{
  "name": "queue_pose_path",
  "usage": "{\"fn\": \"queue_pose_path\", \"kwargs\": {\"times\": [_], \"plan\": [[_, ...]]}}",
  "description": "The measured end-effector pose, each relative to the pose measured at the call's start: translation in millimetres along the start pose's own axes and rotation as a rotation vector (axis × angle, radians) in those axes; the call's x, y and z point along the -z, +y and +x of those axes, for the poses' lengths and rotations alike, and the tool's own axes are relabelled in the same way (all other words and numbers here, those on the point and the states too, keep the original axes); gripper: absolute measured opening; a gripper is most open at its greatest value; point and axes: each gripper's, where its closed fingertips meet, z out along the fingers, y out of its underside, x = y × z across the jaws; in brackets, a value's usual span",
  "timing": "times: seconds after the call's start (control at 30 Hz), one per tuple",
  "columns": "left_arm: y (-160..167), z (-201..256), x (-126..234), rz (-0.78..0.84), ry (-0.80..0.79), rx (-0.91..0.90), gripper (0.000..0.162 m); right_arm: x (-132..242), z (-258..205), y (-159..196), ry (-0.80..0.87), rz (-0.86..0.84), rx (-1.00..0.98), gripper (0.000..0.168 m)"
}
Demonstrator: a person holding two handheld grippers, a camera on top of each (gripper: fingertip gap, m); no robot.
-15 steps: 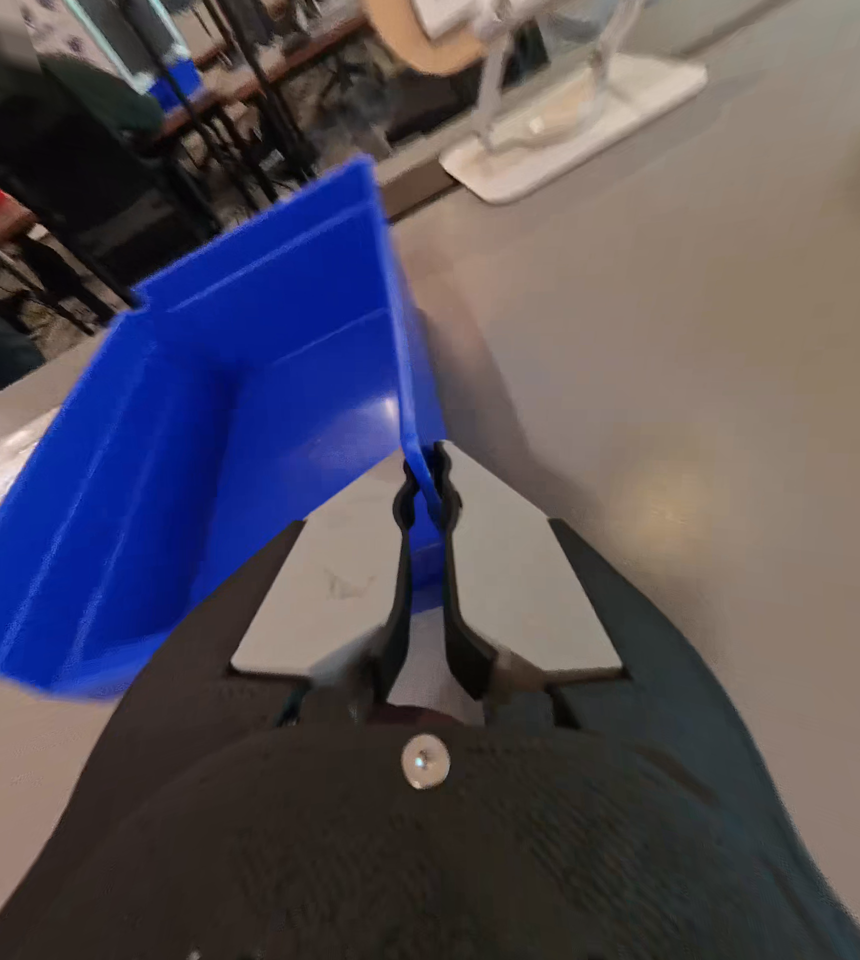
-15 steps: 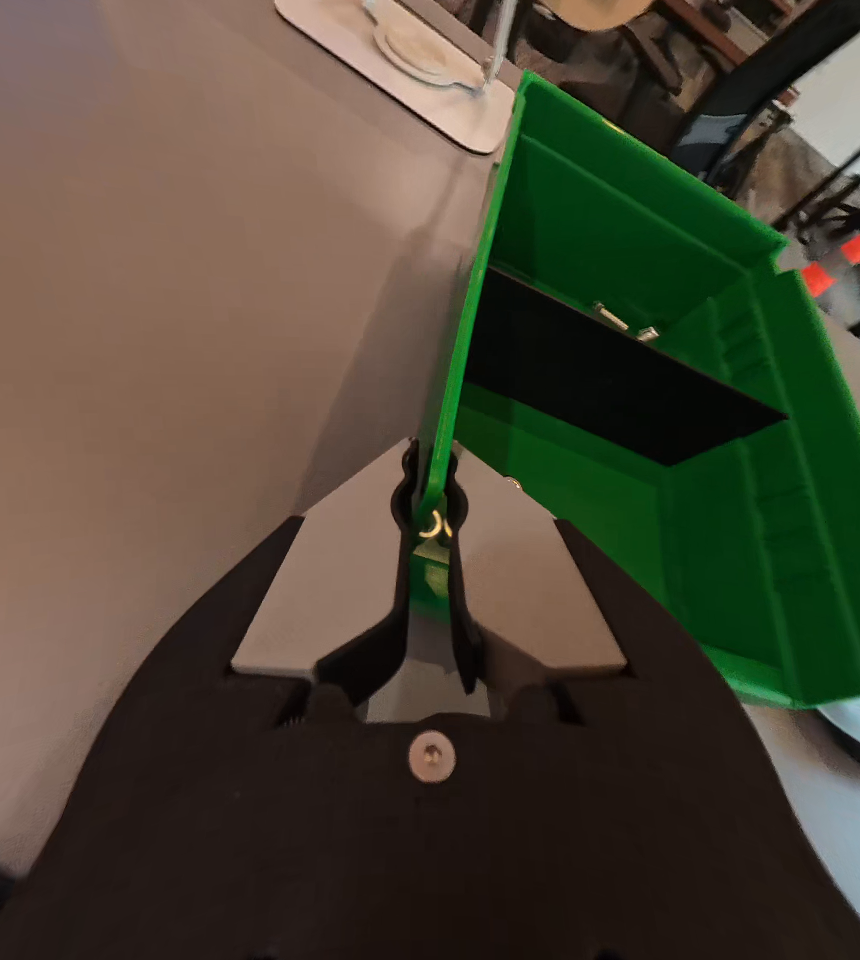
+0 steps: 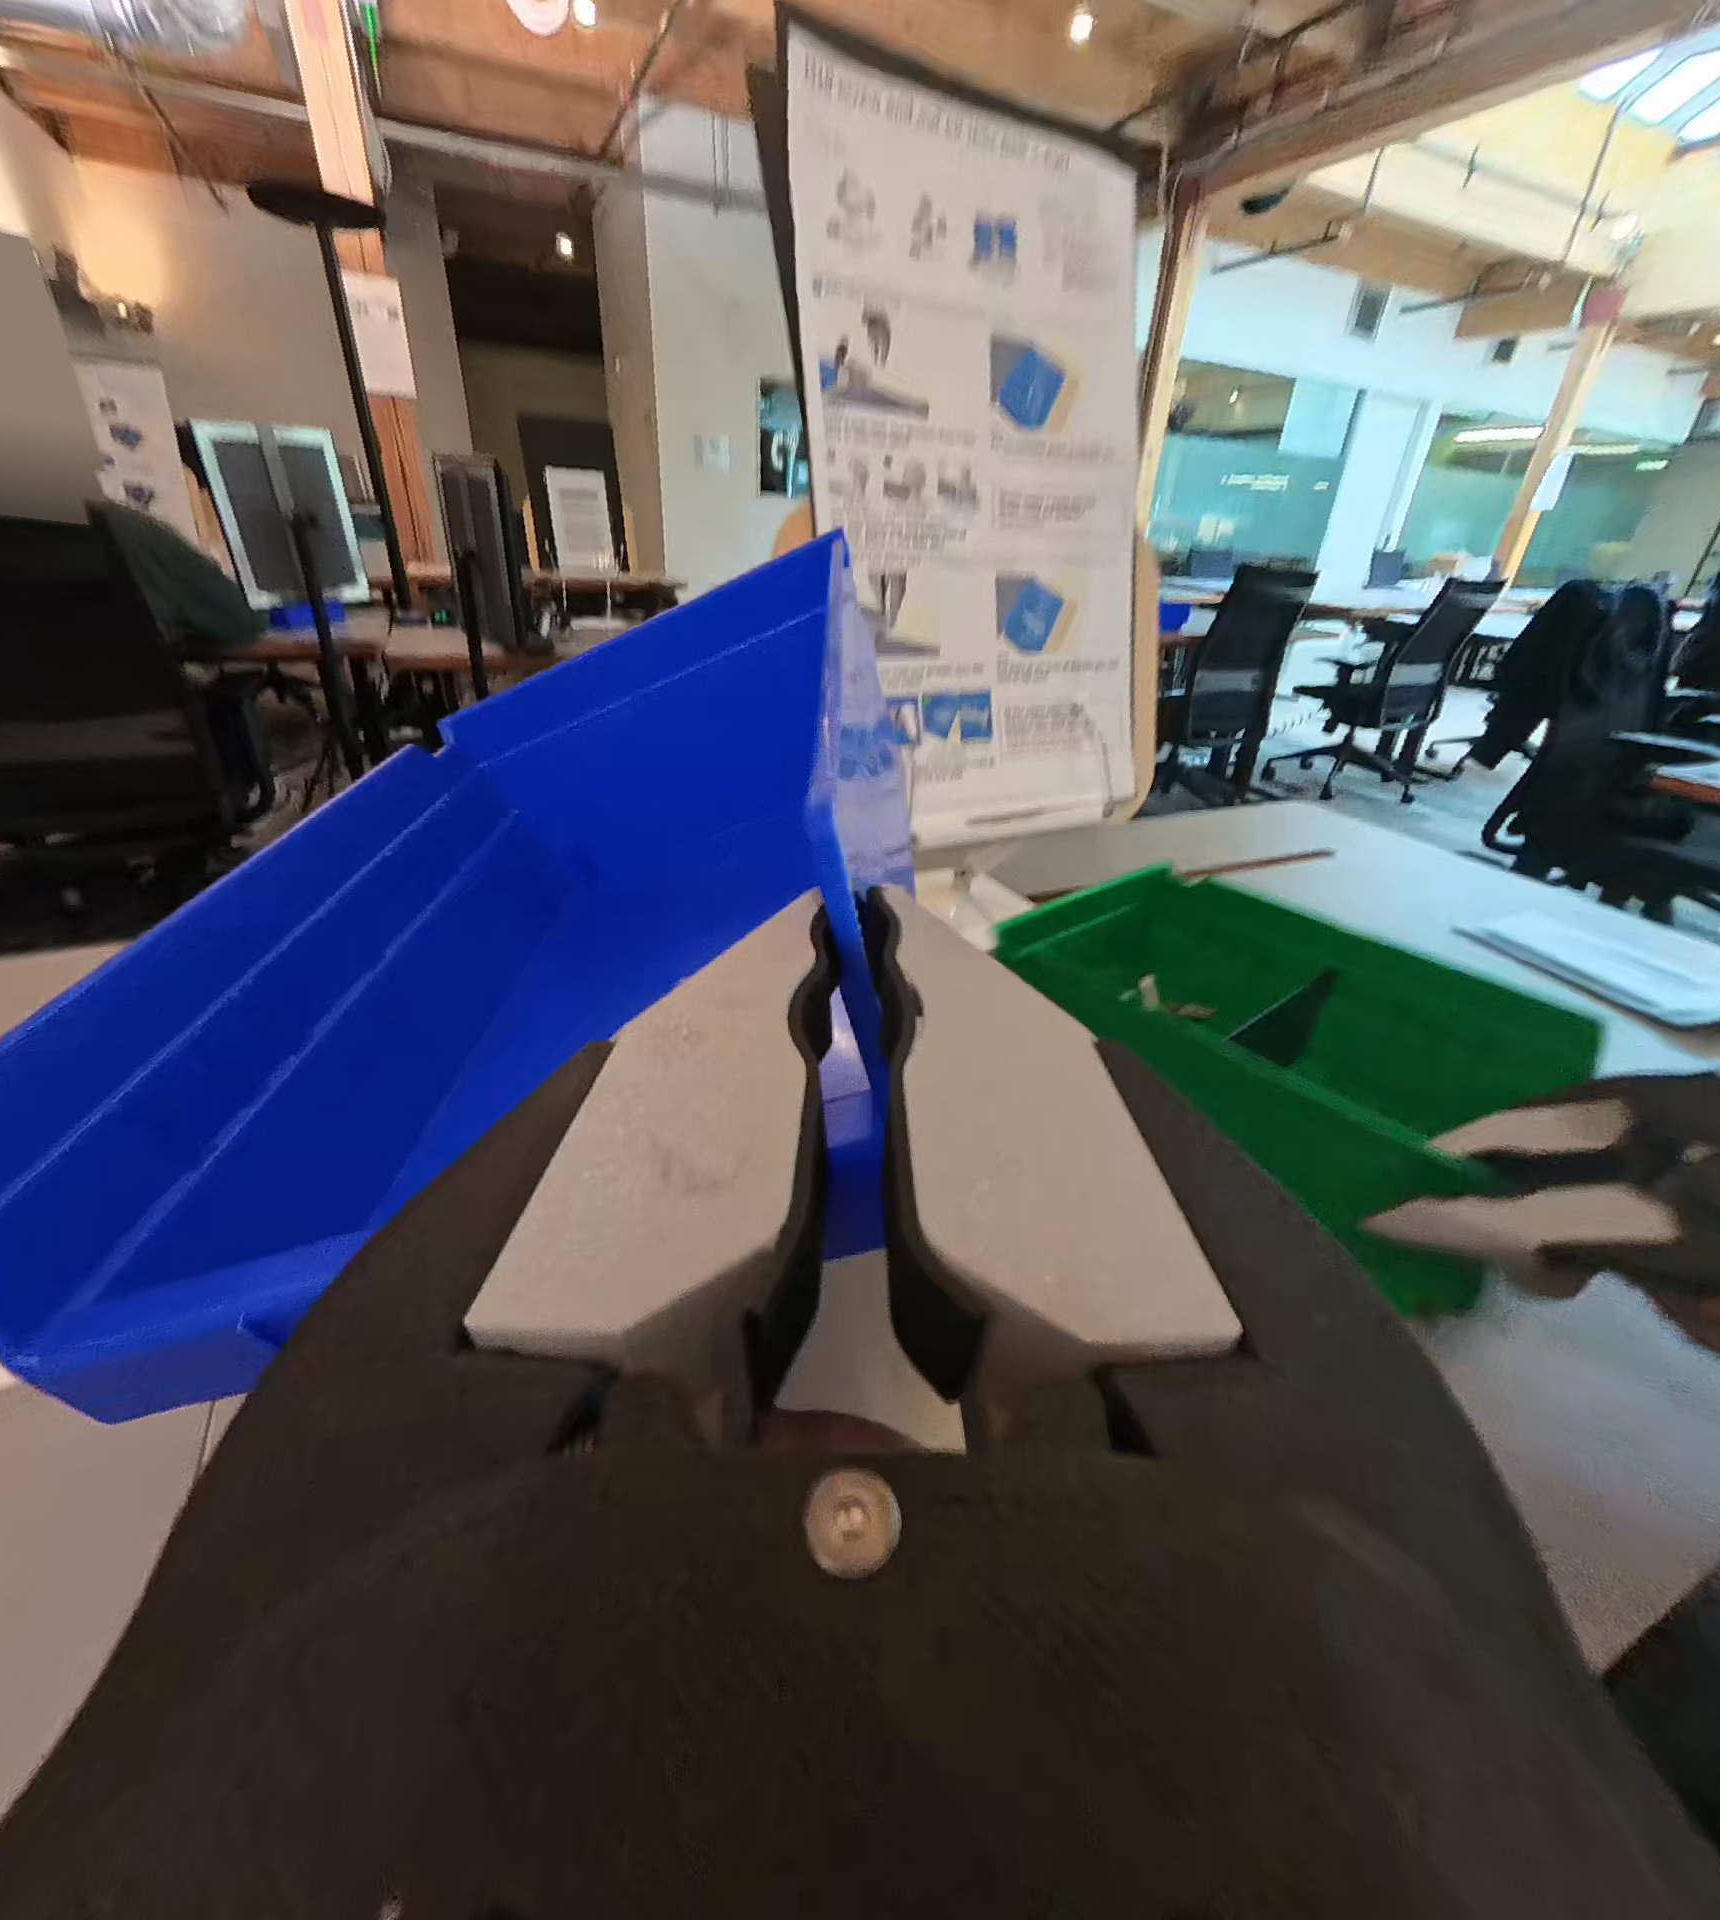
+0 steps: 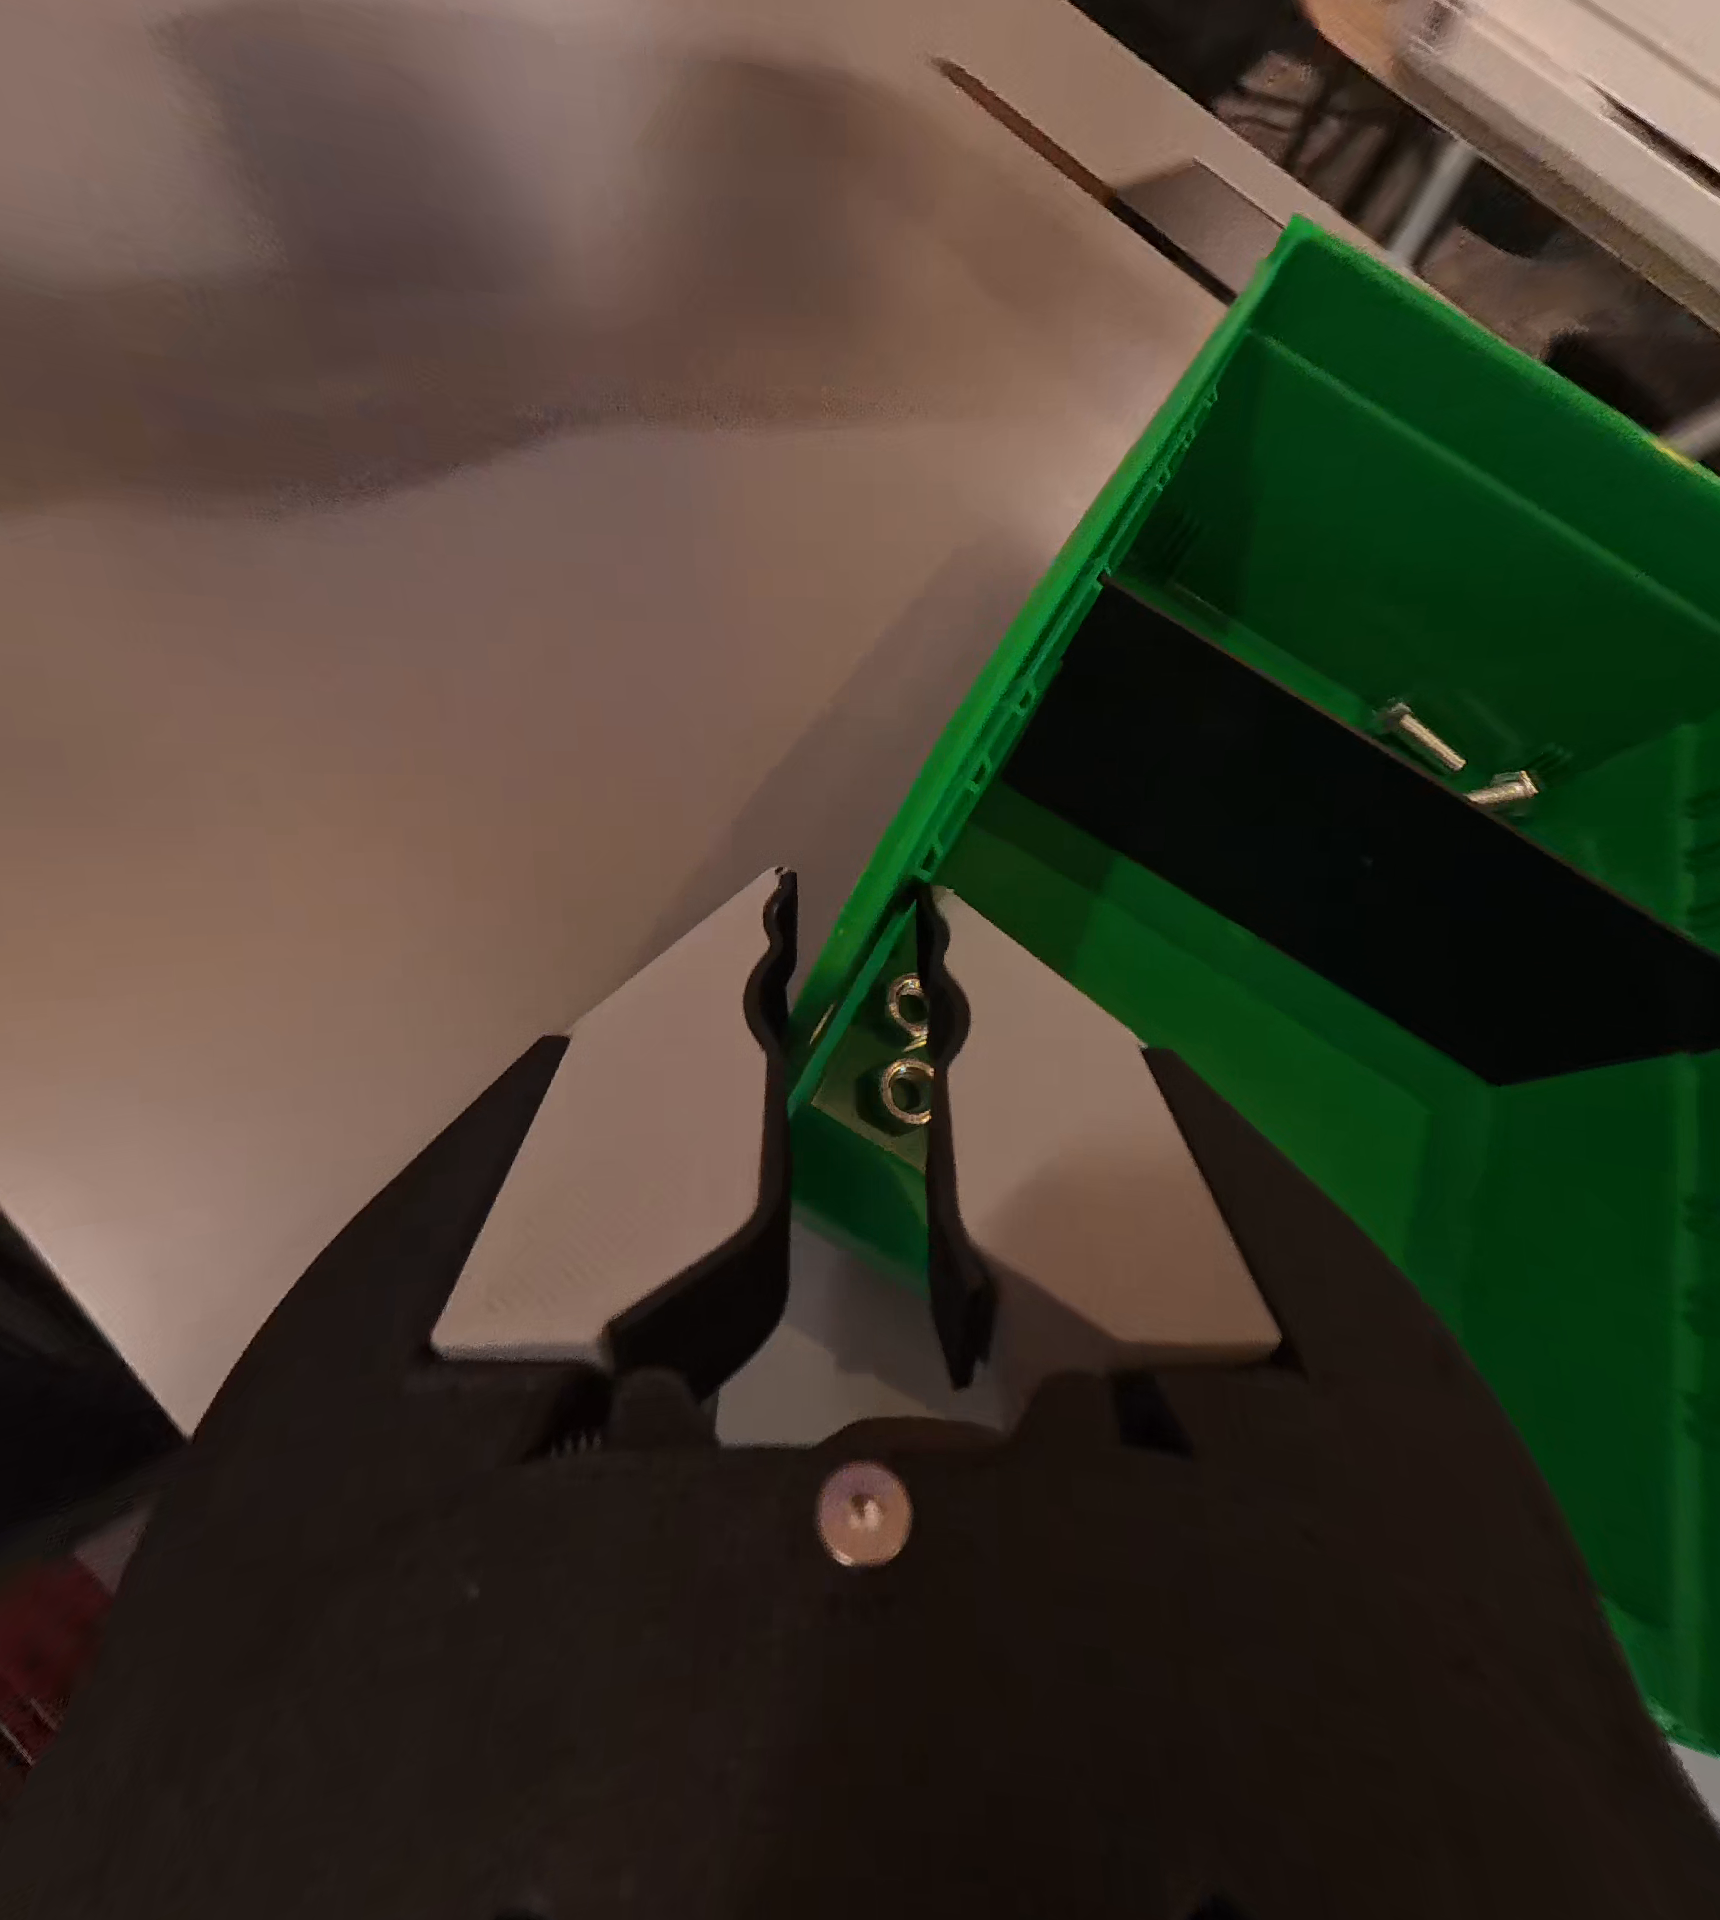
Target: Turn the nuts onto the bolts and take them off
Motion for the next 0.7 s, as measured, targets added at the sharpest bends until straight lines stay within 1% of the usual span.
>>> {"fn": "queue_pose_path", "kwargs": {"times": [0.17, 0.23, 0.27, 0.3, 0.37, 0.43, 0.53, 0.6, 0.7], "plan": [[-65, 35, 5, 0.092, 0.030, -0.100, 0.001, -58, -98, -70, -0.148, 0.045, 0.051, 0.023], [-83, 54, 1, 0.121, 0.048, -0.135, 0.000, -78, -150, -105, -0.258, 0.094, 0.063, 0.031], [-90, 63, -2, 0.138, 0.055, -0.145, 0.001, -81, -172, -123, -0.303, 0.128, 0.073, 0.029], [-96, 70, -4, 0.151, 0.068, -0.149, 0.001, -79, -189, -136, -0.325, 0.151, 0.091, 0.033], [-103, 83, -6, 0.165, 0.099, -0.159, 0.001, -64, -207, -144, -0.355, 0.186, 0.173, 0.035], [-102, 94, -9, 0.166, 0.129, -0.168, 0.001, -41, -205, -137, -0.363, 0.245, 0.233, 0.038], [-90, 119, -18, 0.149, 0.178, -0.189, 0.000, 6, -183, -112, -0.410, 0.335, 0.257, 0.038], [-76, 145, -25, 0.134, 0.235, -0.207, 0.000, 45, -153, -97, -0.404, 0.411, 0.256, 0.038], [-47, 193, -29, 0.094, 0.365, -0.217, 0.001, 108, -97, -75, -0.357, 0.509, 0.257, 0.037]]}}
